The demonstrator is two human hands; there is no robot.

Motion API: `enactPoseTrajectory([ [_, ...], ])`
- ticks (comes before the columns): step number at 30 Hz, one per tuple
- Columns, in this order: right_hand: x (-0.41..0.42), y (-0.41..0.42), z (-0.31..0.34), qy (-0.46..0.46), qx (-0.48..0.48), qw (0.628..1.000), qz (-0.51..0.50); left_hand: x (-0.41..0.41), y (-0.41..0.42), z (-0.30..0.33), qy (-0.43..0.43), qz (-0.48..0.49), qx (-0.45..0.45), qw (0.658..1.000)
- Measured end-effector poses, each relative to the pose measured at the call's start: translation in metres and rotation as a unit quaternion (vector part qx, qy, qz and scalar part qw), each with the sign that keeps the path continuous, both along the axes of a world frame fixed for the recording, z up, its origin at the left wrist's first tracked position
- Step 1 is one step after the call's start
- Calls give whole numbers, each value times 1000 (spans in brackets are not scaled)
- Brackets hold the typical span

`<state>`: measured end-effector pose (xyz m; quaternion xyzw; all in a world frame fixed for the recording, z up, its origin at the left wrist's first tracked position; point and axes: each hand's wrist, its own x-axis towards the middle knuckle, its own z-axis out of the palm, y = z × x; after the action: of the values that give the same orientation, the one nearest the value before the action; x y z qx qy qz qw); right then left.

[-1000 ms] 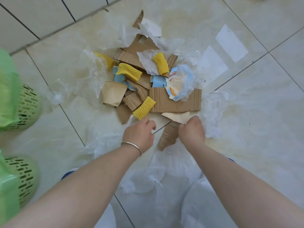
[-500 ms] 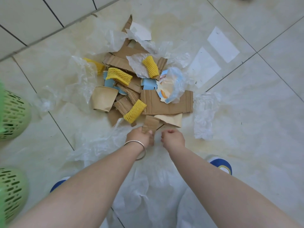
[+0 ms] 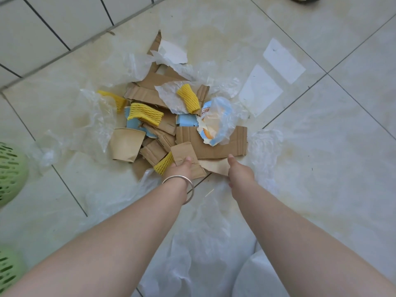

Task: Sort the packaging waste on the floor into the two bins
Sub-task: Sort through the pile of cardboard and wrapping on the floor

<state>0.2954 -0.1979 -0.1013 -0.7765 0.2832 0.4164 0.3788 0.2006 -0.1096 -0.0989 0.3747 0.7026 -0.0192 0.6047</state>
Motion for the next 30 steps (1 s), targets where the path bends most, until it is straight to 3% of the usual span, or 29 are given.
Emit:
enactPoseTrajectory([
  [11,21,12,-10,39,18,999,-10,48,15,-7,-34,1,5,999],
  [17,29,14,0,25,138,985,-95,45,16,-9,-48,-51,54,996],
  [21,36,17,7,2,134,985,-109,38,17,2,-72,-70,70,992],
  [30,-9,29,15,82,221,964,-121,18,26,28,-159,82,85,980],
])
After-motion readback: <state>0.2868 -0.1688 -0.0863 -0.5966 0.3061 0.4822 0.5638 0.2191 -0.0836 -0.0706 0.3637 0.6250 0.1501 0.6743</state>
